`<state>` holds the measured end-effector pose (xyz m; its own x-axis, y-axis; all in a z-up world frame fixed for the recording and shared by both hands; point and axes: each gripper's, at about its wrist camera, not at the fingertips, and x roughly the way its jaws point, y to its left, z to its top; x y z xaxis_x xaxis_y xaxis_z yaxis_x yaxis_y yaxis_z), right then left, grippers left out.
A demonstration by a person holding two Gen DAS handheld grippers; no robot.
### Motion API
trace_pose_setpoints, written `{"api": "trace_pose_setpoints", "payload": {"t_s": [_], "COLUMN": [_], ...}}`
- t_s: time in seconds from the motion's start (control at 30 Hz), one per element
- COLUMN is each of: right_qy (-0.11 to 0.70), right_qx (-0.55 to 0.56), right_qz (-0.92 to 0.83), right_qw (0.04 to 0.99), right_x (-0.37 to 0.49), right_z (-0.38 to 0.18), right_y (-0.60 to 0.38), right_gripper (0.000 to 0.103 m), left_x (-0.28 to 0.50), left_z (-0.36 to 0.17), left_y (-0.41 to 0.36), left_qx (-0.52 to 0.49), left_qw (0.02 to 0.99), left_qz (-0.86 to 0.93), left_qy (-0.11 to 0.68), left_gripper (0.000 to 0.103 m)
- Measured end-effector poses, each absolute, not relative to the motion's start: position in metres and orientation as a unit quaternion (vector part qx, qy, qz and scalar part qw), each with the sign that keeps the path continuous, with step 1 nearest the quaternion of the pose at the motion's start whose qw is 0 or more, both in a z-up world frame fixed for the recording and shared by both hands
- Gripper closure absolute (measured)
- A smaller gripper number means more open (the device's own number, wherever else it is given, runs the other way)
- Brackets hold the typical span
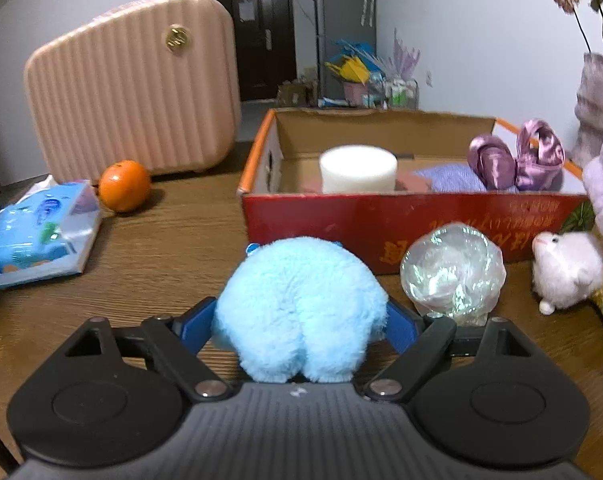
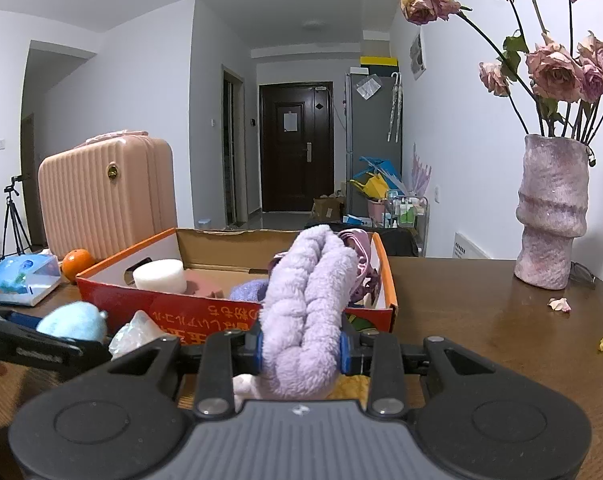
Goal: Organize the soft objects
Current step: 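Carry the blue plush and lavender towel with both tools over the box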
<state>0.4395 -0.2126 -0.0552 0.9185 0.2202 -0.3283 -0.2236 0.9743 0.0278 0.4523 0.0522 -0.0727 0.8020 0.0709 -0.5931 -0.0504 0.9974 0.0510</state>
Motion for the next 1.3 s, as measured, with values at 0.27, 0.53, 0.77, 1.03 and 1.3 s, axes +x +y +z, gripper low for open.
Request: {"api": "trace_pose_setpoints", "payload": {"t_s": [0.27, 0.53, 0.77, 1.03, 1.3], "right_qy": [0.159, 0.147, 0.132, 0.110, 0.099], "right_qx": [-0.005, -0.007, -0.008, 0.002, 0.005], "right_qz": [0.117, 0.120, 0.122, 0.117, 0.116], "right_qw": [0.980, 0.982, 0.984, 0.987, 0.988], "right_x": [0.437, 0.435, 0.431, 0.433, 0.443], "right_z": [-0.053, -0.050, -0.042, -0.030, -0.024], "right_y": [-0.212, -0.210, -0.207, -0.203, -0.193], "right_gripper": [0.071, 0.071, 0.071, 0.071, 0.071], "left_x": [0.426, 0.406, 0.401, 0.405, 0.418], "left_z": [-0.053, -0.033, -0.017, -0.005, 0.004], "left_y": [0.055, 0.048, 0.042, 0.027, 0.014], "left_qx": [0.004, -0.001, -0.014, -0.021, -0.026], "left_qw": [0.961, 0.970, 0.976, 0.979, 0.982], "left_qz": [0.036, 0.032, 0.028, 0.018, 0.013], "left_qy": [0.276, 0.239, 0.216, 0.200, 0.185], "left_gripper": [0.017, 0.017, 0.017, 0.017, 0.017]}}
